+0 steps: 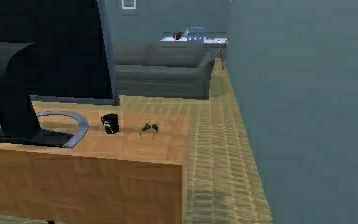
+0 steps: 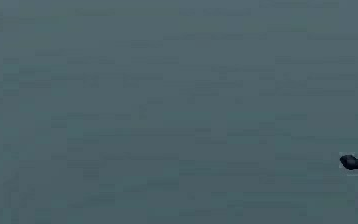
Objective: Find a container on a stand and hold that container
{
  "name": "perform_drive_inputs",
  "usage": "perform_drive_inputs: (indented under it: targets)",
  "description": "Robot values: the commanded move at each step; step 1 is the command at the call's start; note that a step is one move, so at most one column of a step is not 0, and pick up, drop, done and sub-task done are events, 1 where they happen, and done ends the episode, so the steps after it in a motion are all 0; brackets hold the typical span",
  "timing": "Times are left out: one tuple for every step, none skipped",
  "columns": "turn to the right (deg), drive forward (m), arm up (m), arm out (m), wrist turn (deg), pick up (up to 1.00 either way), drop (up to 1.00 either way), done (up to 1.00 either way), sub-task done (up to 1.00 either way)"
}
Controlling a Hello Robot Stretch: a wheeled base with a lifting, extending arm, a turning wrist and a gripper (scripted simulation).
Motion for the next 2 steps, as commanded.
perform_drive_inputs:
  targets:
    - [0.0, 0.25, 0.00, 0.00, 0.0, 0.00, 0.00, 0.00, 0.00]
    - [-45.0, 0.00, 0.00, 0.00, 0.0, 0.00, 0.00, 0.00, 0.00]
